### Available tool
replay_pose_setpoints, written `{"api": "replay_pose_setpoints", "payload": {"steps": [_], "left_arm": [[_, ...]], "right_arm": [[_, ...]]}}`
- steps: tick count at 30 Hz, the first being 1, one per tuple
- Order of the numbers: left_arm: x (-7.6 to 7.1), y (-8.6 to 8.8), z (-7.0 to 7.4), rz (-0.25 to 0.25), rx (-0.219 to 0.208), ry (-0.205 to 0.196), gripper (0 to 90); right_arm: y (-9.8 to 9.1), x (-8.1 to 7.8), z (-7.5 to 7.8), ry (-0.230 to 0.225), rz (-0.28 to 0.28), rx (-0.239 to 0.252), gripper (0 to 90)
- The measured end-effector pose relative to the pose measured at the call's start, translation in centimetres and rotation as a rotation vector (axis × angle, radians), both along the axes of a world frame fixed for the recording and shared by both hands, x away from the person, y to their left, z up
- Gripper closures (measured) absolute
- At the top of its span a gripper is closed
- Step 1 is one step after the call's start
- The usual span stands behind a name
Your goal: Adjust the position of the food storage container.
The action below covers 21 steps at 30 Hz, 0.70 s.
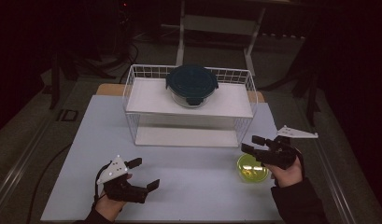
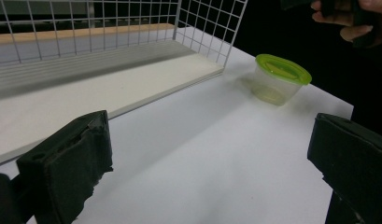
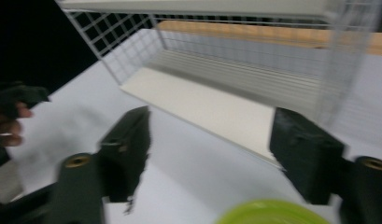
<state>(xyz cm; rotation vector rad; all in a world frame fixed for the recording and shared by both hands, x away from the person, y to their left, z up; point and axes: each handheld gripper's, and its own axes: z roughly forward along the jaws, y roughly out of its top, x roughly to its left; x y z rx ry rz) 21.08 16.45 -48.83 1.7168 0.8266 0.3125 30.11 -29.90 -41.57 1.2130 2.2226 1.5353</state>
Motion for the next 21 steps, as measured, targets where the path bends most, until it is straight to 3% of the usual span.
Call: {"api": "replay_pose_setpoints", "payload": {"steps": [2,4,12,17,21], "left_arm": [[0.1,-0.1,-0.1,-0.004,0.003,0.002,0.0],[0.1,-0.2,-0.1,-0.006,0.008,0.001,0.0],[0.0,-0.3,-0.1,-0.036,0.005,-0.005,0.0],[-0.1,-0.4,-0.1,-0.042,0.006,-0.014,0.0],[-0.1,-0.4,0.0,-0.048,-0.009,-0.019,0.0]], "right_arm": [[-0.6,-0.2,-0.4,-0.003,-0.033,-0.028,38.8],[-1.6,-0.5,-1.1,0.008,-0.076,-0.048,50.5],[-4.1,-1.3,-2.8,0.053,-0.139,-0.058,79.8],[-5.6,-1.7,-4.0,0.072,-0.188,-0.072,88.9],[-6.3,-1.9,-4.8,0.092,-0.206,-0.081,89.8]]}}
